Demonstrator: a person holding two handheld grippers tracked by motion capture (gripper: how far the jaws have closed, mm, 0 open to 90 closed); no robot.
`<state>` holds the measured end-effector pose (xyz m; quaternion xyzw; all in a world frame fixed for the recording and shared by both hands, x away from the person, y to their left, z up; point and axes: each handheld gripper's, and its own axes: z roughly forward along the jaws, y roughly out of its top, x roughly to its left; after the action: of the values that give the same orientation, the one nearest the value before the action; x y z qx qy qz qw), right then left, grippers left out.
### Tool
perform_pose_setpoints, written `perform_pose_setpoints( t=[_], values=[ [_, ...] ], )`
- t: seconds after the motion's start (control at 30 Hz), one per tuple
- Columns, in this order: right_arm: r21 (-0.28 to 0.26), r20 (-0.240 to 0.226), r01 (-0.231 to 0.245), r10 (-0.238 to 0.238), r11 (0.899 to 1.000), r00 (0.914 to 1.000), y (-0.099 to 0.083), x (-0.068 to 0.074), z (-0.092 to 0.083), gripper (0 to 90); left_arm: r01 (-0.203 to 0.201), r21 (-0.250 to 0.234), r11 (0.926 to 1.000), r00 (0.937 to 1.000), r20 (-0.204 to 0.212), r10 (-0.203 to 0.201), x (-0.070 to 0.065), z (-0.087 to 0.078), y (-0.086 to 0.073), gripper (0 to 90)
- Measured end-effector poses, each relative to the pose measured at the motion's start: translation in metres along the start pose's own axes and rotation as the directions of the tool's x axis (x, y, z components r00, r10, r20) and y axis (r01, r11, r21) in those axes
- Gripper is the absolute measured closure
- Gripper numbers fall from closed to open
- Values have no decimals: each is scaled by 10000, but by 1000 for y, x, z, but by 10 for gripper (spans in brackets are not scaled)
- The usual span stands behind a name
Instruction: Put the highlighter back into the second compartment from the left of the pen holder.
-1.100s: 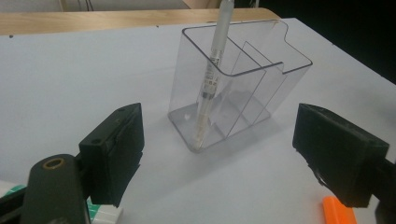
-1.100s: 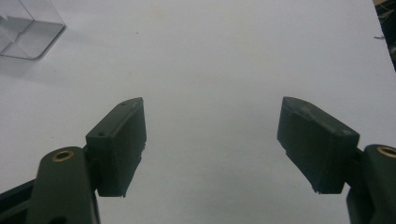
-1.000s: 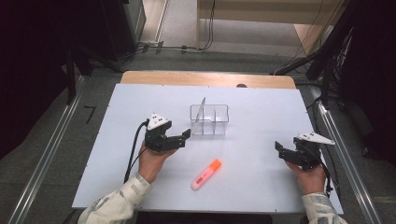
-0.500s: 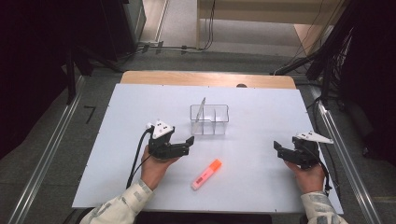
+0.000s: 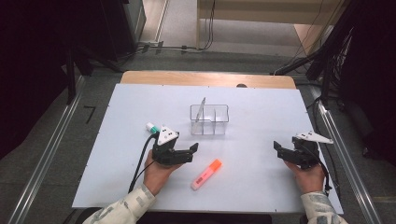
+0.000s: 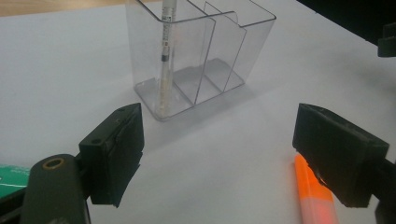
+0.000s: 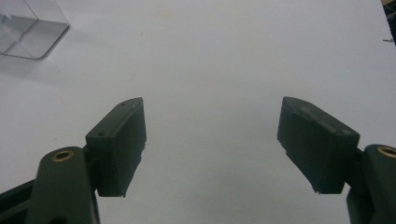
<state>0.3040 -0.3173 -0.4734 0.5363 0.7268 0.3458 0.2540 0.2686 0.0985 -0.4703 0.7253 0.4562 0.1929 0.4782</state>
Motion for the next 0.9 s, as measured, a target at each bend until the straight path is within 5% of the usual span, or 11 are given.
perform_pose_setpoints(
  t=[0.9],
  values=[
    [2,-1,29,-29,10000,10000,0,0,0,223,-905,661,9937,9946,571,868,-36,18,-23,173]
  ],
)
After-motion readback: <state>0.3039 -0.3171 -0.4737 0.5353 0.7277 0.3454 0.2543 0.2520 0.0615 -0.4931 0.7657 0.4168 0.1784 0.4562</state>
